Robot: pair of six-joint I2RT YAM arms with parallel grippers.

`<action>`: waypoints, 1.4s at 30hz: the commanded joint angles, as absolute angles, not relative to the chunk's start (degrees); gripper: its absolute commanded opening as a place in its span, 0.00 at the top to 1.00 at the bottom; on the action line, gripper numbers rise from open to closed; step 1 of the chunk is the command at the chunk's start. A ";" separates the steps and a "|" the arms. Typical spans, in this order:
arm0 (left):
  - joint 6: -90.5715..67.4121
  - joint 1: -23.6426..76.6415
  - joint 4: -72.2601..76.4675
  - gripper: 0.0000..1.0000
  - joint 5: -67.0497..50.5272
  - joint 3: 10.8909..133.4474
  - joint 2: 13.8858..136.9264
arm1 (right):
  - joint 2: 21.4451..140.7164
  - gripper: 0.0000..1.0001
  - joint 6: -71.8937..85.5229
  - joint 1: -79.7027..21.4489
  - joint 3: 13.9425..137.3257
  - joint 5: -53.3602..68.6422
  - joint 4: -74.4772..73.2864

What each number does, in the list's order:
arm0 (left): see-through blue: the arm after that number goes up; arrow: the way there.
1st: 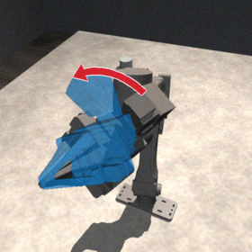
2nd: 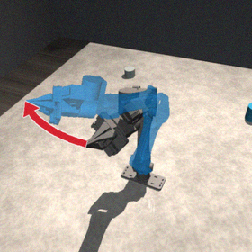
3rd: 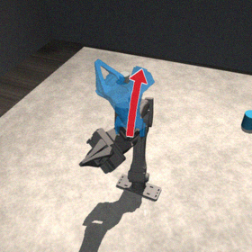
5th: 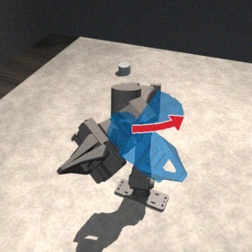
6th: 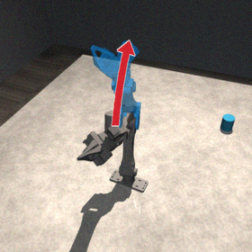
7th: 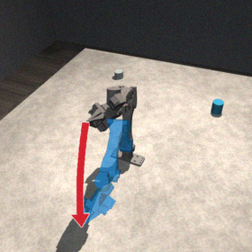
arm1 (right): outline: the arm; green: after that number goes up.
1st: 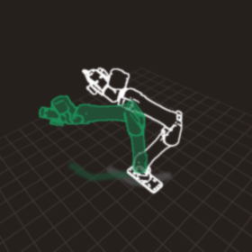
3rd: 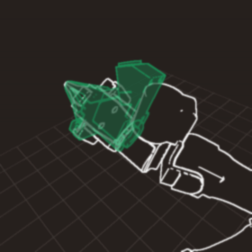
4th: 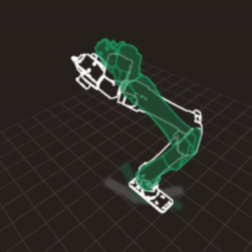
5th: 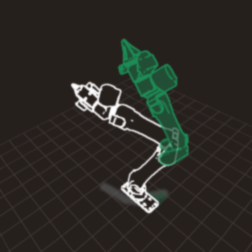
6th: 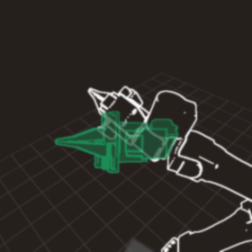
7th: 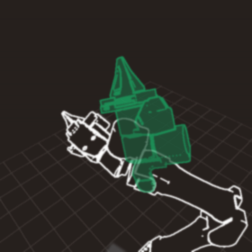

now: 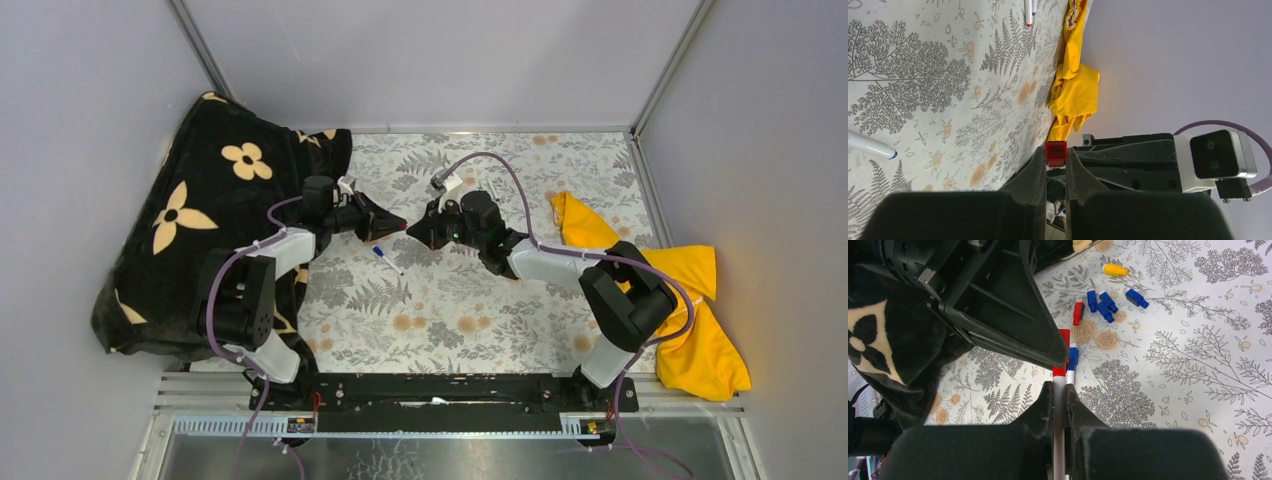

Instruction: Open the pen caps

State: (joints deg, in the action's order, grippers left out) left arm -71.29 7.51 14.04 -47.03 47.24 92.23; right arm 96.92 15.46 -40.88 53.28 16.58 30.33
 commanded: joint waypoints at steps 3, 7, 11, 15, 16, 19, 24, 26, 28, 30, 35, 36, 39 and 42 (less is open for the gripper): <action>-67.86 -3.27 20.25 1.00 -23.02 52.54 94.12 | 91.83 1.00 14.39 -39.66 45.54 19.90 9.93; -67.68 -3.45 20.40 1.00 -22.98 52.93 94.92 | 91.65 1.00 14.89 -39.65 44.67 20.17 10.62; -67.24 -3.33 20.46 1.00 -24.66 53.80 95.72 | 90.87 1.00 14.96 -39.64 44.57 19.59 10.70; -61.60 -2.25 12.24 1.00 -25.43 58.31 96.30 | 90.33 1.00 13.62 -39.63 46.63 17.10 8.37; -60.52 -2.13 10.69 1.00 -25.23 58.62 96.23 | 90.51 1.00 13.16 -39.65 47.50 15.74 7.62; -58.10 -2.08 6.13 1.00 -22.65 57.93 95.19 | 92.37 1.00 11.19 -39.62 50.85 10.71 5.72; -54.36 -1.68 -3.61 0.93 -20.07 59.49 96.51 | 97.13 1.00 7.82 -39.35 56.65 4.55 4.60; -53.91 -1.52 -5.45 0.92 -19.41 58.77 96.57 | 99.33 1.00 6.80 -38.44 58.95 3.45 4.53; -53.57 -1.29 -6.92 0.90 -18.49 57.99 96.48 | 101.64 1.00 5.89 -37.18 61.02 2.60 4.52; -53.09 -1.08 -8.01 0.88 -17.48 57.48 96.26 | 103.62 1.00 5.04 -35.97 62.64 1.70 4.77; -53.25 -0.27 -9.20 0.86 -16.49 55.40 96.33 | 107.99 1.00 1.96 -33.36 66.04 0.57 5.03; -53.64 -0.22 -9.00 0.84 -16.51 54.74 96.51 | 108.75 1.00 1.43 -33.04 66.70 0.35 5.06; -54.69 0.64 -8.00 0.76 -16.68 52.82 97.29 | 111.02 1.00 0.32 -32.18 67.95 -1.24 5.77; -56.04 1.14 -6.08 0.72 -17.29 50.41 97.74 | 112.82 1.00 -1.42 -31.66 68.57 -2.74 6.43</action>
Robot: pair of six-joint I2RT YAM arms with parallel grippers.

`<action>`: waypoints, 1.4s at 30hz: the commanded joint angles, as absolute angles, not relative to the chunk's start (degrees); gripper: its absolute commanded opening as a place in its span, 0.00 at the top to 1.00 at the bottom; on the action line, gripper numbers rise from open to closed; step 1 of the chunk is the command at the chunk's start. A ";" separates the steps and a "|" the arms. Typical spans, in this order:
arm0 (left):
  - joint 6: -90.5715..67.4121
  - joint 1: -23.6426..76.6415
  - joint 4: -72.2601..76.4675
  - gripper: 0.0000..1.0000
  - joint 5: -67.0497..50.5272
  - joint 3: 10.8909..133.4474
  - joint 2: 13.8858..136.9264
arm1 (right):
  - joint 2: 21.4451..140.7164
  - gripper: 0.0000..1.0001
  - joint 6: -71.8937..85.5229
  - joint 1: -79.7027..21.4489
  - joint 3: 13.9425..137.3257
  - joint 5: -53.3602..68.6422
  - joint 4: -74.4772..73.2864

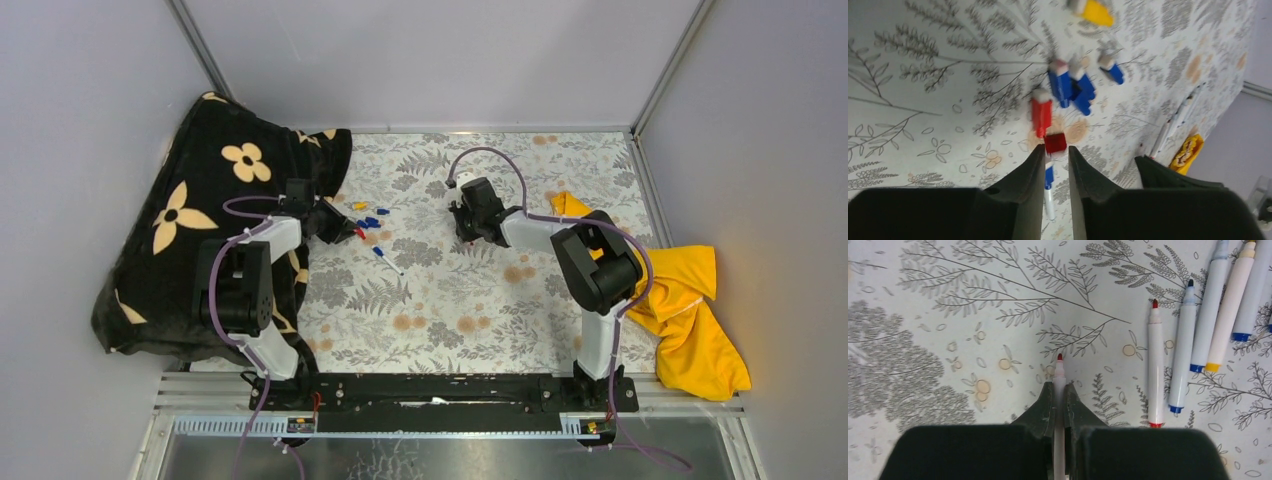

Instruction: Open the pen caps

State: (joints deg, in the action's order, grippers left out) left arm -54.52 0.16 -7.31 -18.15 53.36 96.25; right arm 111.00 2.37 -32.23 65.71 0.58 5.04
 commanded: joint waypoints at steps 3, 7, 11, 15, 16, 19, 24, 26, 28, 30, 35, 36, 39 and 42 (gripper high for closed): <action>-57.06 1.14 -4.14 0.69 -17.37 48.21 97.78 | 114.27 1.00 -2.51 -31.15 69.21 -3.68 6.86; -57.71 1.14 -2.83 0.65 -17.63 47.10 98.28 | 115.93 0.98 -3.30 -30.54 70.58 -4.75 6.46; -58.19 1.23 -2.03 0.65 -17.97 46.60 98.63 | 117.01 0.89 -3.67 -30.14 71.46 -5.84 5.80; -58.57 1.23 -1.85 0.64 -18.20 46.83 97.52 | 117.46 0.71 -4.34 -30.02 71.73 -7.39 5.59; -58.54 1.23 -1.85 0.64 -18.34 46.96 96.98 | 117.43 0.68 -4.47 -29.98 71.84 -7.53 5.43; -58.27 1.30 -2.78 0.63 -18.76 47.72 94.90 | 116.85 0.59 -4.57 -29.95 72.07 -7.91 5.32; -57.23 1.88 -4.86 0.57 -18.41 48.03 90.18 | 114.54 0.55 -4.84 -29.98 72.09 -7.91 5.48; -56.83 2.13 -5.49 0.54 -18.65 47.88 88.69 | 112.76 0.55 -4.92 -30.03 71.30 -7.10 6.17; -56.60 2.40 -5.90 0.53 -19.10 47.48 87.23 | 110.42 0.55 -5.19 -30.33 70.25 -6.01 6.84; -56.43 2.67 -6.06 0.51 -19.45 46.58 85.82 | 107.98 0.54 -6.15 -31.64 69.15 -5.33 7.36; -56.11 2.91 -6.27 0.47 -18.97 44.34 82.12 | 105.14 0.53 -8.56 -37.32 70.71 -6.65 2.53; -55.79 2.93 -6.62 0.45 -18.39 44.03 81.45 | 105.02 0.53 -8.56 -38.48 71.21 -6.81 1.46; -55.23 2.90 -7.11 0.40 -17.67 43.15 79.79 | 105.07 0.51 -6.41 -41.35 72.24 -5.04 0.31; -55.13 2.90 -7.25 0.34 -17.39 41.61 77.39 | 105.55 0.51 -3.21 -43.47 73.05 -2.09 -1.36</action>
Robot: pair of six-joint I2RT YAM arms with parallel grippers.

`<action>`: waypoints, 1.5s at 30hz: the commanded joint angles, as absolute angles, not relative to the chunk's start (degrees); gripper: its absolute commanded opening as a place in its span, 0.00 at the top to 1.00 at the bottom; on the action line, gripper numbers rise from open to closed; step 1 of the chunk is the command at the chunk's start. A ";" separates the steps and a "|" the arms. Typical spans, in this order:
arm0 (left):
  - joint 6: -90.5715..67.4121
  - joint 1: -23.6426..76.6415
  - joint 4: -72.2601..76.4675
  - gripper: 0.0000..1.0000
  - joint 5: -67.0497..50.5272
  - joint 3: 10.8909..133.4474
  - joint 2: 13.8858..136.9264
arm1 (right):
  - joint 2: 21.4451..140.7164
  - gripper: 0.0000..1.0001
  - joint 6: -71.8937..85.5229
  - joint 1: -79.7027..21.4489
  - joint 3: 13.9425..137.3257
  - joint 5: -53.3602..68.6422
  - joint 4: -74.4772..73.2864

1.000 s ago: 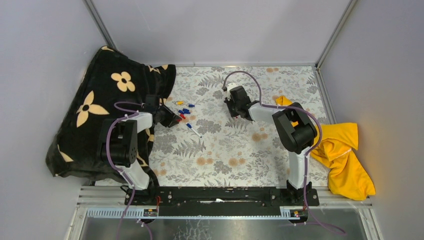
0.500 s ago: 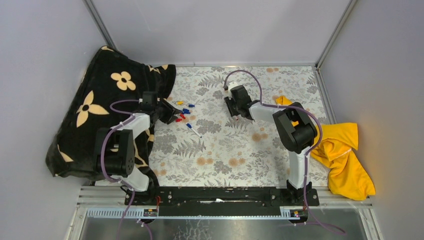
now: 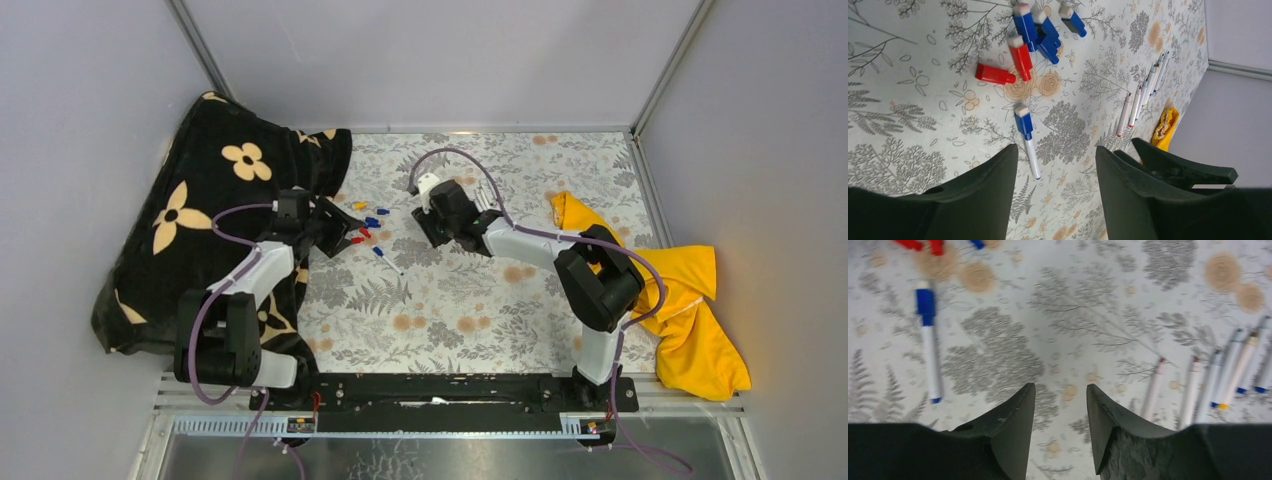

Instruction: Open the pen caps

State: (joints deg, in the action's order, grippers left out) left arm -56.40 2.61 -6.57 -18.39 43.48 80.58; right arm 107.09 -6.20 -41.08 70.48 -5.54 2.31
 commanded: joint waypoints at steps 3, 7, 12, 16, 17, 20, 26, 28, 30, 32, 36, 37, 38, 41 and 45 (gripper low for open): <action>-55.23 2.77 -7.77 0.28 -16.23 39.94 74.67 | 107.31 0.50 -0.81 -45.79 75.05 0.95 -2.87; -56.49 2.40 -7.65 0.23 -16.42 37.06 70.67 | 111.30 0.50 1.30 -49.43 78.96 1.37 -4.29; -57.78 0.82 -8.50 0.22 -16.13 34.49 65.10 | 116.68 0.50 3.19 -52.16 85.17 0.27 -7.21; -58.92 -0.89 -9.35 0.21 -15.67 32.84 59.85 | 119.74 0.49 4.81 -53.00 87.75 0.29 -8.16; -59.03 -1.50 -9.60 0.21 -15.65 32.59 58.79 | 120.37 0.49 5.09 -53.15 88.17 0.29 -8.22; -59.40 -2.42 -10.45 0.20 -15.56 32.08 56.33 | 122.37 0.50 5.49 -53.55 90.12 0.27 -9.72; -59.63 -3.45 -10.99 0.20 -16.06 31.34 54.32 | 126.12 0.49 5.98 -53.96 92.08 -2.68 -11.24; -59.85 -3.64 -10.99 0.20 -16.06 31.05 53.75 | 127.19 0.50 5.91 -53.96 92.28 -3.39 -11.49; -59.79 -3.88 -11.05 0.20 -15.82 31.03 53.17 | 127.88 0.50 5.81 -53.94 92.43 -3.68 -11.97; -59.68 -4.03 -11.15 0.20 -15.56 30.95 52.97 | 128.37 0.52 5.76 -53.92 92.46 -3.58 -12.35; -59.62 -4.43 -11.20 0.20 -15.56 30.64 53.11 | 129.32 0.61 5.96 -53.95 92.55 -3.14 -13.83; -59.60 -4.54 -11.30 0.20 -15.52 30.52 52.97 | 129.62 0.66 6.10 -53.96 92.82 -3.01 -14.59; -59.61 -4.75 -11.38 0.20 -15.35 30.39 52.69 | 129.88 0.71 6.15 -53.96 92.97 -3.05 -15.40; -59.72 -5.22 -11.45 0.19 -14.89 29.98 52.28 | 129.64 0.90 6.36 -53.96 92.41 -3.39 -16.46; -59.69 -5.46 -10.95 0.18 -15.04 29.84 53.14 | 127.43 1.00 6.51 -53.96 90.05 -3.35 -15.36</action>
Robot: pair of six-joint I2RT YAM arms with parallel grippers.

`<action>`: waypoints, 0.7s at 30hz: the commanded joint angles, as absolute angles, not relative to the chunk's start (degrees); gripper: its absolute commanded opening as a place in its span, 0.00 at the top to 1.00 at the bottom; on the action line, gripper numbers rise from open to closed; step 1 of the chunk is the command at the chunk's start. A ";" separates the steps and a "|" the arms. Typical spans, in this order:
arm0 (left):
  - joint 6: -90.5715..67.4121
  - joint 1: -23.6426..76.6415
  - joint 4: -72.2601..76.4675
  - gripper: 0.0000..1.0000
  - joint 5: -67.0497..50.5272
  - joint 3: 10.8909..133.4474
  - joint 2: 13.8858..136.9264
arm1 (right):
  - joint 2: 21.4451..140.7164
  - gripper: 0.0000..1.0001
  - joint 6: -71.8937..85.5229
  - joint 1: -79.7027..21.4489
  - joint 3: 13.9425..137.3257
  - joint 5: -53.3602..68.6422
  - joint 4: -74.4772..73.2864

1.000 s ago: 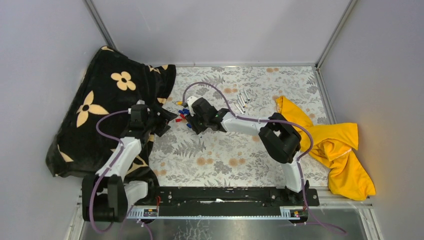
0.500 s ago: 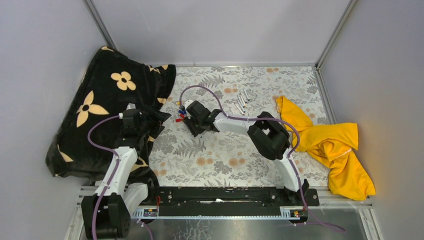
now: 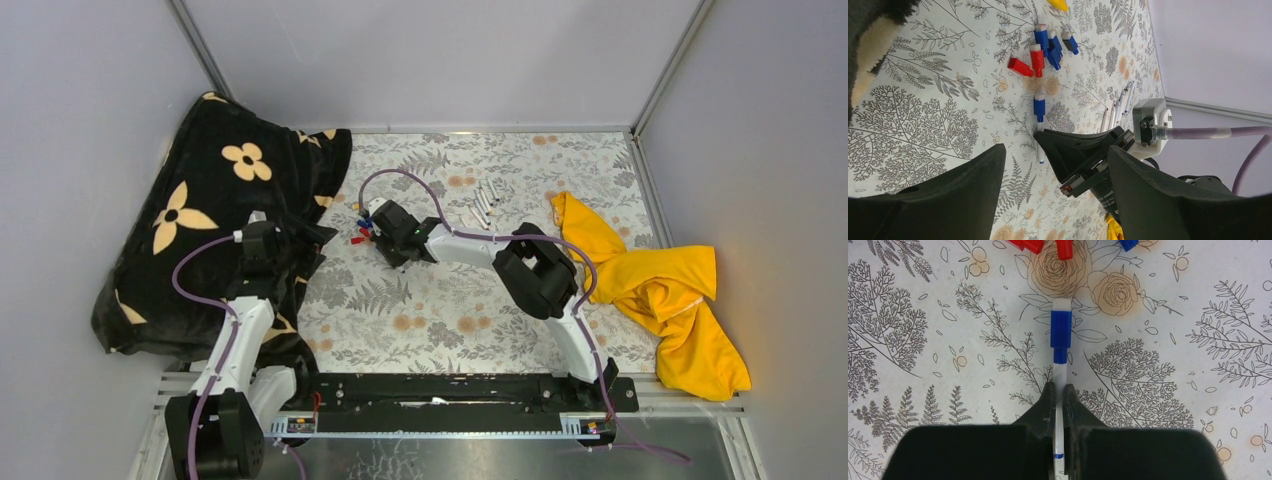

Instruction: Open the pen caps

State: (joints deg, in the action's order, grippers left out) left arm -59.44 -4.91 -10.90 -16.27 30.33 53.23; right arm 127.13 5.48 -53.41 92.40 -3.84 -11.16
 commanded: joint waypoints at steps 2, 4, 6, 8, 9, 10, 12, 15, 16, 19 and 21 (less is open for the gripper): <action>-59.55 -5.51 -10.71 0.18 -15.27 29.97 53.95 | 125.37 1.00 6.38 -53.96 88.35 -2.97 -13.76; -59.39 -5.58 -9.76 0.17 -15.69 29.79 54.58 | 122.58 1.00 6.00 -53.96 86.39 -2.00 -12.04; -58.63 -5.50 -7.49 0.17 -17.45 29.76 55.59 | 119.03 1.00 5.58 -53.96 83.62 -0.95 -9.89; -57.77 -5.50 -6.08 0.17 -19.44 30.32 57.76 | 115.36 1.00 5.01 -53.94 81.36 -0.20 -8.23; -57.47 -5.48 -5.15 0.17 -20.68 30.65 58.72 | 113.74 1.00 4.80 -53.96 80.56 1.25 -7.70; -57.39 -5.39 -4.12 0.17 -21.80 30.81 59.66 | 112.26 1.00 4.57 -53.96 79.94 2.27 -7.50; -57.86 -5.08 -1.25 0.17 -24.13 30.74 61.03 | 109.76 1.00 4.35 -53.96 79.08 3.62 -7.20; -58.74 -2.71 3.37 0.17 -25.91 30.40 62.38 | 106.85 1.00 4.65 -53.96 77.76 5.10 -6.29; -58.79 -1.27 4.37 0.18 -25.74 30.74 62.77 | 106.15 1.00 4.91 -53.84 77.52 5.71 -5.91; -58.89 4.20 6.60 0.18 -24.76 32.22 64.76 | 104.84 1.00 5.68 -53.37 77.05 7.65 -5.07; -58.82 6.65 6.92 0.18 -24.06 33.43 66.30 | 104.19 1.00 6.24 -52.90 76.71 8.41 -4.42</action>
State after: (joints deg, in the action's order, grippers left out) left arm -58.98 2.37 0.49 -22.94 30.48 64.10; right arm 107.48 5.28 -53.45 77.43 4.75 -7.14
